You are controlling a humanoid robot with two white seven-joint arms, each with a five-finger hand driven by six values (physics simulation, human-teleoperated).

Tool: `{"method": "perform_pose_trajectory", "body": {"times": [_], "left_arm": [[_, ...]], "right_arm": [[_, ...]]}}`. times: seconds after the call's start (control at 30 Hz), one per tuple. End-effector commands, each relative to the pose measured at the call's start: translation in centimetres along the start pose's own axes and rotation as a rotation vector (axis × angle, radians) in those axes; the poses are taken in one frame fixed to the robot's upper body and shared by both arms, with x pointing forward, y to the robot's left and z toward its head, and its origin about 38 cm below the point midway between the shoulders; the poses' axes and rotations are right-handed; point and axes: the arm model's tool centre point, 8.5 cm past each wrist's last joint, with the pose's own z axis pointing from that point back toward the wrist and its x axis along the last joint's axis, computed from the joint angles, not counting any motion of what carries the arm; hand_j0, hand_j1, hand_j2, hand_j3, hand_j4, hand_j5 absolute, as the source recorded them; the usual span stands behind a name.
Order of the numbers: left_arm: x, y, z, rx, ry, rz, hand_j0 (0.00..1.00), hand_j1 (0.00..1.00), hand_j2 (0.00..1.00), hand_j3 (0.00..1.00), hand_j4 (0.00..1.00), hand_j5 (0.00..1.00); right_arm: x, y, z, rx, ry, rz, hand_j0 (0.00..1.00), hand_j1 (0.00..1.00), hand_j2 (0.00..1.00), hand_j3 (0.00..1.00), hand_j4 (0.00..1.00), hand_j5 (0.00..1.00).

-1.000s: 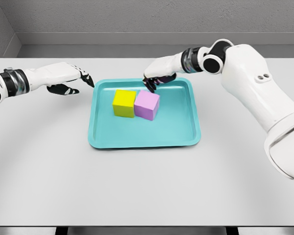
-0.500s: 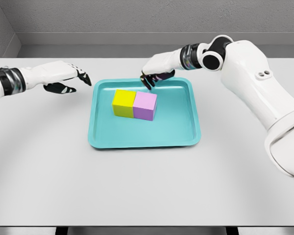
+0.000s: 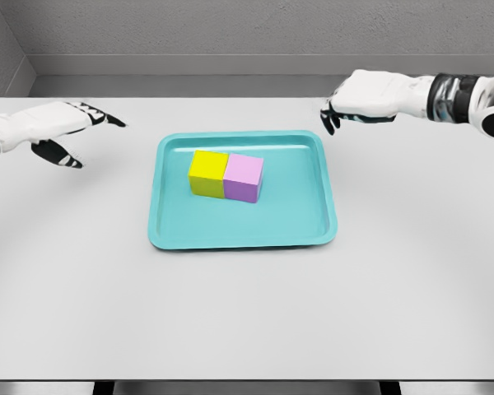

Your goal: Push two cubes

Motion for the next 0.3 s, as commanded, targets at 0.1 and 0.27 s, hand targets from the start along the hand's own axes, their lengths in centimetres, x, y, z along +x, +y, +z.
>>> {"method": "perform_pose_trajectory", "body": {"times": [0.1, 0.27], "left_arm": [[-0.8, 0.3, 1.1, 0.002, 0.025, 0.0, 1.0, 1.0, 1.0, 1.0, 1.0, 1.0], [-0.9, 0.3, 1.2, 0.003, 0.027, 0.002, 1.0, 1.0, 1.0, 1.0, 1.0, 1.0]], "right_arm": [[-1.9, -0.8, 6.7, -0.052, 0.108, 0.027, 0.68, 0.68, 0.68, 0.68, 0.68, 0.68], [-1.3, 1.2, 7.9, -0.013, 0.112, 0.025, 0.69, 0.69, 0.69, 0.69, 0.69, 0.69]]}}
